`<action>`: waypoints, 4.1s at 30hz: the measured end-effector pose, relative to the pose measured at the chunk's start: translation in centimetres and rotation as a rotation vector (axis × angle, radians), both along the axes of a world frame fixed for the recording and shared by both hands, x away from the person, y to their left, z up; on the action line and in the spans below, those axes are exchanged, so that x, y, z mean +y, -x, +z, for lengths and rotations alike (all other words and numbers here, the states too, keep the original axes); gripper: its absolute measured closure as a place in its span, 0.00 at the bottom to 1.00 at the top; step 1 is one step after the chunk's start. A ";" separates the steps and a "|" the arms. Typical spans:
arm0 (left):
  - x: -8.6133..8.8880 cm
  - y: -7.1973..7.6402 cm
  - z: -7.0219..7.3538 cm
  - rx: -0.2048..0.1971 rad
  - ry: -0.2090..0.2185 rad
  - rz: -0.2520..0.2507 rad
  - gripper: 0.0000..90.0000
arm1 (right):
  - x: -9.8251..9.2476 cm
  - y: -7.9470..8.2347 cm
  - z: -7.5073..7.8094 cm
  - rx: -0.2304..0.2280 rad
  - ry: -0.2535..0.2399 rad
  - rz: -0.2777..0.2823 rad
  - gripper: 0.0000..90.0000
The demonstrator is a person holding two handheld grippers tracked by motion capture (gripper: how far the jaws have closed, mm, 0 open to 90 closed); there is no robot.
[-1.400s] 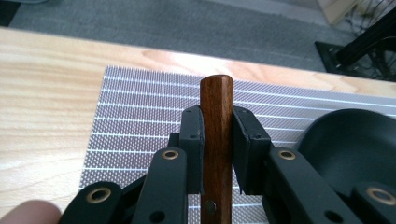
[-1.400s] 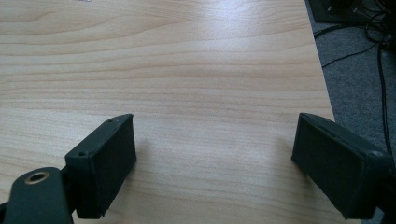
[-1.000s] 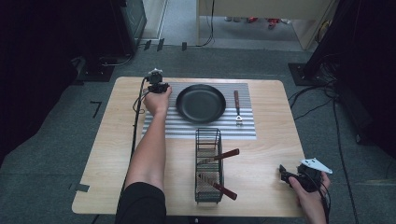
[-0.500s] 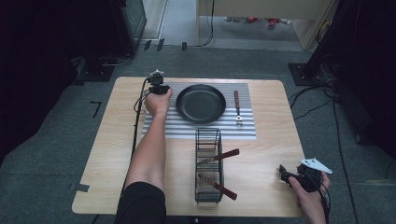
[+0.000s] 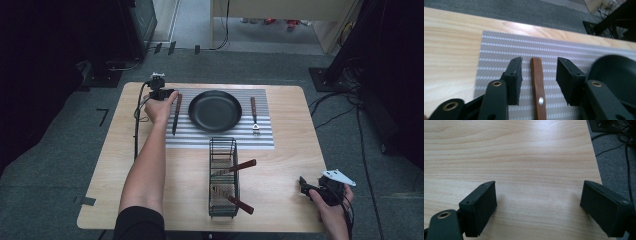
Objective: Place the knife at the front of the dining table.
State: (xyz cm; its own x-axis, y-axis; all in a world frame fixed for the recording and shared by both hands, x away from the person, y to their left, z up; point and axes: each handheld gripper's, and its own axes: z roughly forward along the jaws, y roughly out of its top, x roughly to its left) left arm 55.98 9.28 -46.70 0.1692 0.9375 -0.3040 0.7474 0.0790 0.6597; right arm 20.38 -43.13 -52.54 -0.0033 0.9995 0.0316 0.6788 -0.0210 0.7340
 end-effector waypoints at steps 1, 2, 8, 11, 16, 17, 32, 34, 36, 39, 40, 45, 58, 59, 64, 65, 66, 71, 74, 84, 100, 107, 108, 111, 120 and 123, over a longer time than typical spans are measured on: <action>0.4 0.3 -0.1 0.017 0.004 -0.011 0.66 | 0.0 0.0 0.0 0.000 0.000 0.000 0.15; 0.5 0.6 -0.2 0.027 0.015 -0.014 0.66 | 0.0 0.0 0.0 0.000 0.000 0.001 0.15; 0.0 2.1 -1.1 0.073 -0.048 -0.089 0.68 | 0.0 0.0 0.0 0.001 0.001 -0.001 0.15; -1.0 2.3 -1.5 0.084 -0.079 -0.100 0.71 | 0.0 0.0 0.0 0.001 0.002 -0.001 0.15; -2.1 2.3 -2.0 0.098 -0.122 -0.080 0.78 | 0.0 0.0 0.0 0.001 0.002 -0.001 0.15; -2.4 2.2 -2.1 0.096 -0.114 -0.073 0.79 | 0.0 0.0 0.0 0.001 0.002 -0.001 0.15; -2.5 1.4 -2.9 0.111 -0.077 0.035 0.87 | 0.0 0.0 0.0 0.000 0.000 0.000 0.15; -2.4 1.4 -2.9 0.112 -0.070 0.041 0.87 | 0.0 0.0 0.0 0.000 0.000 0.001 0.15; -2.5 1.4 -2.9 0.109 -0.068 0.046 0.87 | 0.0 0.0 0.0 0.000 0.000 0.001 0.15; -2.4 1.5 -2.9 0.106 -0.062 0.049 0.87 | 0.0 0.0 0.0 0.000 0.000 0.000 0.15; -2.4 1.5 -3.0 0.105 -0.062 0.048 0.87 | 0.0 0.0 0.0 0.000 0.000 0.001 0.15; -2.5 1.6 -2.9 0.078 -0.076 0.033 0.75 | 0.0 0.0 0.0 0.000 0.000 -0.001 0.15; -1.9 4.3 0.6 -0.025 -0.013 -0.010 0.24 | 0.0 0.0 0.0 0.000 0.000 0.001 0.15; -1.7 4.7 1.2 -0.035 -0.003 -0.013 0.20 | 0.0 0.0 0.0 0.001 0.000 0.000 0.15; -1.4 6.9 3.1 -0.092 -0.017 -0.047 0.05 | 0.0 0.0 0.0 0.001 0.001 0.000 0.15; -1.1 7.6 3.5 -0.107 -0.014 -0.061 0.02 | 0.0 0.0 0.0 0.000 0.000 -0.001 0.15; -0.9 8.2 3.9 -0.122 0.000 -0.073 0.02 | 0.0 0.0 0.0 0.000 0.000 -0.001 0.15; 0.4 11.0 4.9 -0.169 0.034 -0.081 0.00 | 0.0 0.0 0.0 0.001 0.001 -0.001 0.15; 1.2 12.8 5.2 -0.188 0.022 -0.091 0.00 | 0.0 0.0 0.0 0.001 0.001 -0.001 0.15; 4.7 18.2 5.3 -0.216 -0.007 -0.081 0.00 | 0.0 0.0 0.0 0.001 0.002 -0.001 0.15; 8.4 26.0 4.2 -0.270 -0.059 -0.085 0.00 | 0.0 0.0 0.0 0.001 0.003 -0.001 0.15; 10.6 28.8 3.2 -0.283 -0.080 -0.068 0.00 | 0.1 0.0 0.0 0.003 0.003 -0.001 0.15; 11.0 29.1 2.9 -0.283 -0.081 -0.063 0.00 | 0.1 0.0 0.0 0.003 0.003 -0.001 0.15; 12.1 30.0 2.3 -0.292 -0.069 -0.038 0.00 | 0.1 0.0 0.0 0.003 0.002 -0.002 0.15; 16.3 32.5 -0.2 -0.309 -0.090 0.046 0.00 | 0.0 0.0 0.0 0.002 0.003 -0.006 0.15; 17.4 33.0 -1.0 -0.306 -0.103 0.066 0.00 | 0.0 0.0 0.0 0.002 0.003 -0.007 0.15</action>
State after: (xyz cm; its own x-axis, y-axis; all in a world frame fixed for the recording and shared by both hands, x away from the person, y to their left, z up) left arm 23.02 26.67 -47.66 0.1764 0.9726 -0.1512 0.5087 0.0414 0.8599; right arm 20.39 -43.10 -52.54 0.0041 0.9996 0.0285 0.6800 -0.0237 0.7329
